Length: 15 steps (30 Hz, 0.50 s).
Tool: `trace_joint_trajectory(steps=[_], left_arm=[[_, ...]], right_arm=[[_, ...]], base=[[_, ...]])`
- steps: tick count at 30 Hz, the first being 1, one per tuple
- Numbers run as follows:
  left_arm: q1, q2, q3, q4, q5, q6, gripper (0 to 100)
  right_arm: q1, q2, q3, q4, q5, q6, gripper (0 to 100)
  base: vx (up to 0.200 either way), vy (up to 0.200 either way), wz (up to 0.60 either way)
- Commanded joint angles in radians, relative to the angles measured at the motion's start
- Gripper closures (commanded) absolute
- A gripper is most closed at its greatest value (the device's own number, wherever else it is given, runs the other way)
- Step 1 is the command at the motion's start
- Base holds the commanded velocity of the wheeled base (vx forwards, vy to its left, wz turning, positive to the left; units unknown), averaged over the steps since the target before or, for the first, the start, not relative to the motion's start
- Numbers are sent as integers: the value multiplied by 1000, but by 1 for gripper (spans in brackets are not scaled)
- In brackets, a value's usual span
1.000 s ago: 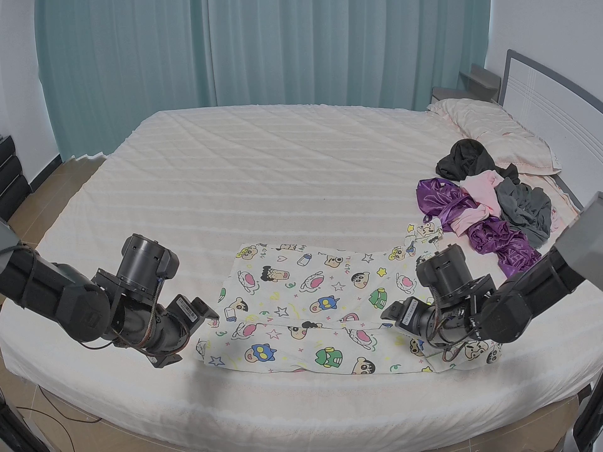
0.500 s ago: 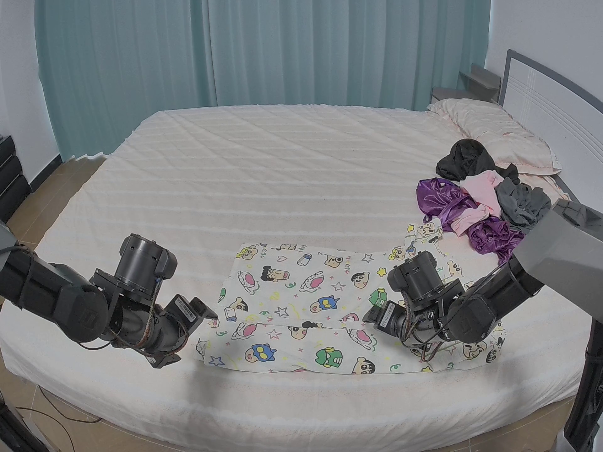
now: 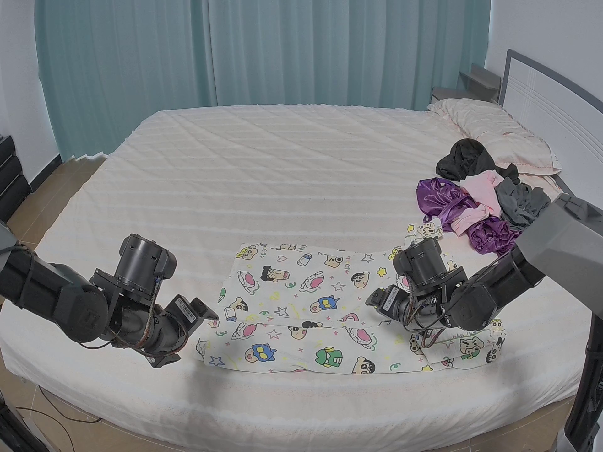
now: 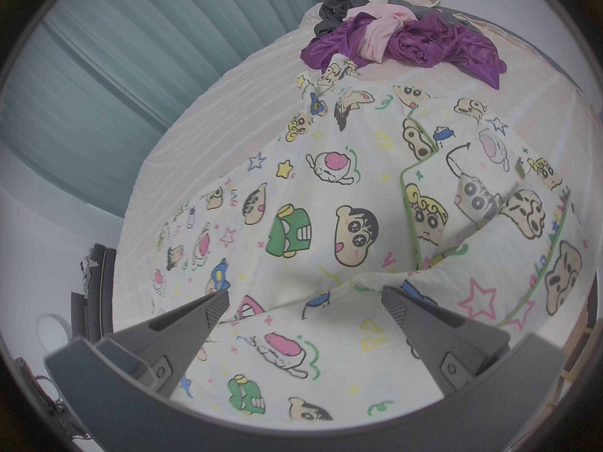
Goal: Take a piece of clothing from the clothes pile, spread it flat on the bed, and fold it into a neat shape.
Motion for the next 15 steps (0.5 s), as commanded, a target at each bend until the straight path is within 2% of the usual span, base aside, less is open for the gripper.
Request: trace_joint_trajectory(steps=[1,5,9,10,11,15], left_arm=[[19,22,0,-20,-7,76,0],[44,66,-11,-48,-17,185,0],[57,138,-31,-55,-57,351,0],[57,138,-31,-55,-57,351,0],[67,170,-57,-55,-83,408,0],[82,209,-91,-71,-156,520,0]], right_arm=[[14,-127,40,12,22,-8,0],[3,-193,81,24,35,-45,0],[-44,-203,155,14,28,-112,0],[-44,-203,155,14,28,-112,0],[-66,-204,182,14,27,-117,0],[-113,-235,231,12,24,-155,0]], base=[[0,0,0],[0,0,0],[0,0,0],[0,0,0],[0,0,0],[0,0,0]])
